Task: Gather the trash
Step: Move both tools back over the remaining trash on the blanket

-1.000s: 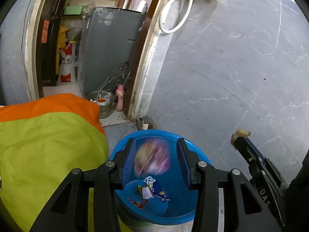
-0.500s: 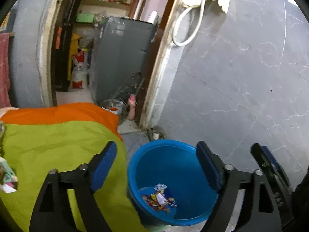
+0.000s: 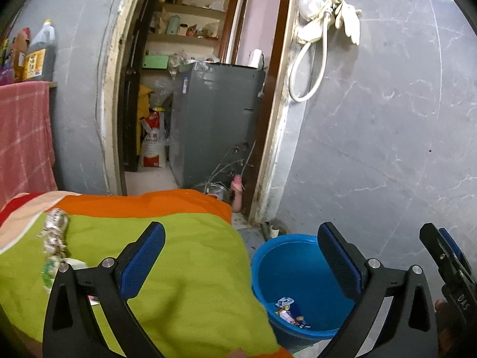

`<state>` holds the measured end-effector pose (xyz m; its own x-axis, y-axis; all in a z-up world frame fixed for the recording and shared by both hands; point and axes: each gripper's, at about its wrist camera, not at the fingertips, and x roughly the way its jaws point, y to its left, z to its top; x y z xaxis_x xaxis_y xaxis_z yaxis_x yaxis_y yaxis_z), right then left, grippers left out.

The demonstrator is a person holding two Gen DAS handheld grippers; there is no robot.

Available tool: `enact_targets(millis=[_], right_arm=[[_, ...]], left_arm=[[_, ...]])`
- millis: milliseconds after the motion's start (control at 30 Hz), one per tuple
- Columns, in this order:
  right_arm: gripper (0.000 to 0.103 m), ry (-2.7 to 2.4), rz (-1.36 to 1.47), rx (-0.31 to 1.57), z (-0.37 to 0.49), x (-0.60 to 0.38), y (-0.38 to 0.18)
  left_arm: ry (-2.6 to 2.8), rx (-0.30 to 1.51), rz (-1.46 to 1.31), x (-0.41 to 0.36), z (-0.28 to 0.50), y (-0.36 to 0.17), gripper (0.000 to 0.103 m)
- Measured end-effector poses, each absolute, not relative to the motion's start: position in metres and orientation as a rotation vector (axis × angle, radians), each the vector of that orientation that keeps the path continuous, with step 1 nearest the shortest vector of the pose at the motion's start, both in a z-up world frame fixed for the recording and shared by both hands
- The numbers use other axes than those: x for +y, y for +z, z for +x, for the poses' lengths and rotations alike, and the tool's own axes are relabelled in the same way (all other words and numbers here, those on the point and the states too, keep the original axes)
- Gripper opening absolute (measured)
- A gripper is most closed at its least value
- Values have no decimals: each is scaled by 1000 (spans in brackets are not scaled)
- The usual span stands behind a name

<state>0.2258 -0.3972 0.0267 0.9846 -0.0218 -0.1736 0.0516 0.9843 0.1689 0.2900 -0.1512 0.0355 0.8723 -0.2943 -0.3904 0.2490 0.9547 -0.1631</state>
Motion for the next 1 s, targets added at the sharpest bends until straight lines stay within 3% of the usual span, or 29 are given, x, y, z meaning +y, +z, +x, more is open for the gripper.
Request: enact_targets(millis=[633,1000], right_arm=[[103,88,141,171,210,-322,58],[103,209,81,246,219,-253,56]], left_arm=[[-154,386,-136,-53,239,59,101],[-41,453,-181,34,222,39,101]])
